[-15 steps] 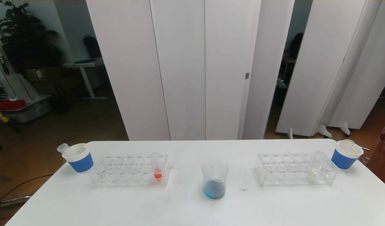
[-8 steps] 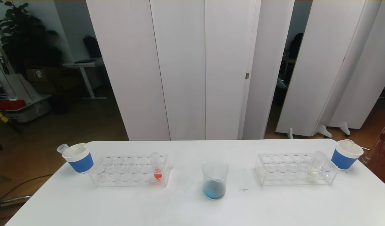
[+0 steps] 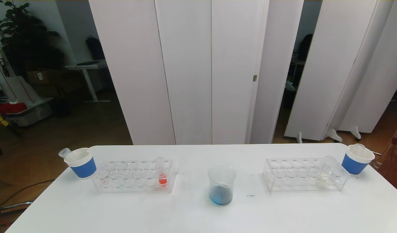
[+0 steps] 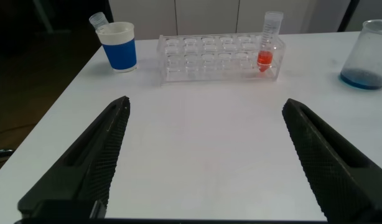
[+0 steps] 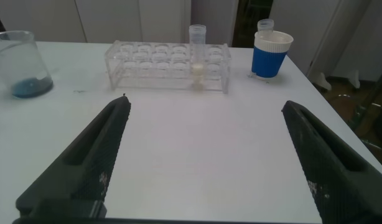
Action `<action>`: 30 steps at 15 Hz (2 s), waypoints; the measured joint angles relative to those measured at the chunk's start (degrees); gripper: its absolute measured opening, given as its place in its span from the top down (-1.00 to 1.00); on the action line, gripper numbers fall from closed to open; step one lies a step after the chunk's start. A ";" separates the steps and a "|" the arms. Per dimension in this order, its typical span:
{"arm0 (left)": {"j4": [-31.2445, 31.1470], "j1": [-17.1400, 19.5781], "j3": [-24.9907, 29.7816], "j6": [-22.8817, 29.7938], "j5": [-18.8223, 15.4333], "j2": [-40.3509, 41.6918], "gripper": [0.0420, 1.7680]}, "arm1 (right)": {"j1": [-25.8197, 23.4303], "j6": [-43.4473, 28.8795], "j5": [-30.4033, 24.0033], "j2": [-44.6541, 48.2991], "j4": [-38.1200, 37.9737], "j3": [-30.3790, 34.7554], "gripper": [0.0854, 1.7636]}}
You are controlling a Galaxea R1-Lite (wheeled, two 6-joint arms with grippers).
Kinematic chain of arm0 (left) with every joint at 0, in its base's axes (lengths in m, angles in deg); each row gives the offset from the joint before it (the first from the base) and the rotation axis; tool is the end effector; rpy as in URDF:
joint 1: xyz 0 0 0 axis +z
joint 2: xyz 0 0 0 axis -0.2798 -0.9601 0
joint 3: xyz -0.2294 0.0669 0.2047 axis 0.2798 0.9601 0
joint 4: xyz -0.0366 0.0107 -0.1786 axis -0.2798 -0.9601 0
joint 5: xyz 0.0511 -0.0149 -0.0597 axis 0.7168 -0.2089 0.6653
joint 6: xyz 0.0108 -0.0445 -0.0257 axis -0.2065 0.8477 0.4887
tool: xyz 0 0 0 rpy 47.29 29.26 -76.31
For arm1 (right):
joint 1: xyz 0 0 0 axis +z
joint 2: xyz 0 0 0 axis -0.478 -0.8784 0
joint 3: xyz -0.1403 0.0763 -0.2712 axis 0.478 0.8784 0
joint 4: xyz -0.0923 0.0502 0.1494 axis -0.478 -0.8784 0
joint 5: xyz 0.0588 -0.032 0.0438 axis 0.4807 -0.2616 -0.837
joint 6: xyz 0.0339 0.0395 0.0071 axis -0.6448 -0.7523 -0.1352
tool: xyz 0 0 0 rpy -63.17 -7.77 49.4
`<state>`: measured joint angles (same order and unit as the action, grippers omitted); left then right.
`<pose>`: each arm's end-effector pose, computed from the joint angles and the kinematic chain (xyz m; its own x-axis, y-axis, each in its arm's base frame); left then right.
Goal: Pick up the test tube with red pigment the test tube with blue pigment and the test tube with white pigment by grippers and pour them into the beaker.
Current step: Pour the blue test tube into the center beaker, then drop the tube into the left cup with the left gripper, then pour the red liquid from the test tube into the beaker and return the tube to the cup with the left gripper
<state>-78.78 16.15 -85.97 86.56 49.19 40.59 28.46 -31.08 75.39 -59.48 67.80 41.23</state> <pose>-0.0160 0.0002 0.0745 1.0000 -0.0005 -0.0091 0.0007 0.9998 0.0182 -0.0159 0.0002 0.0760 1.0000 0.0037 0.0047 -0.0037 1.0000 0.0046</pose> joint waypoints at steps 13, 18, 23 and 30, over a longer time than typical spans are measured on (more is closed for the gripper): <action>0.00 0.00 0.00 0.00 0.00 0.00 -0.98 | 0.00 0.00 0.00 0.00 -0.02 0.00 -0.98; 0.00 0.00 0.00 0.00 0.00 0.00 -0.98 | 0.00 0.02 0.00 0.00 -0.02 0.00 -0.98; 0.00 0.00 0.00 0.01 -0.02 0.00 -0.98 | 0.00 0.02 -0.02 0.00 0.00 0.00 -0.98; 0.00 0.00 0.00 0.09 0.00 0.00 -0.98 | 0.00 0.00 -0.02 0.00 0.00 0.00 -0.98</action>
<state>-78.78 16.15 -85.97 86.64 49.19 40.59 28.46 -31.08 75.36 -59.48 67.80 41.23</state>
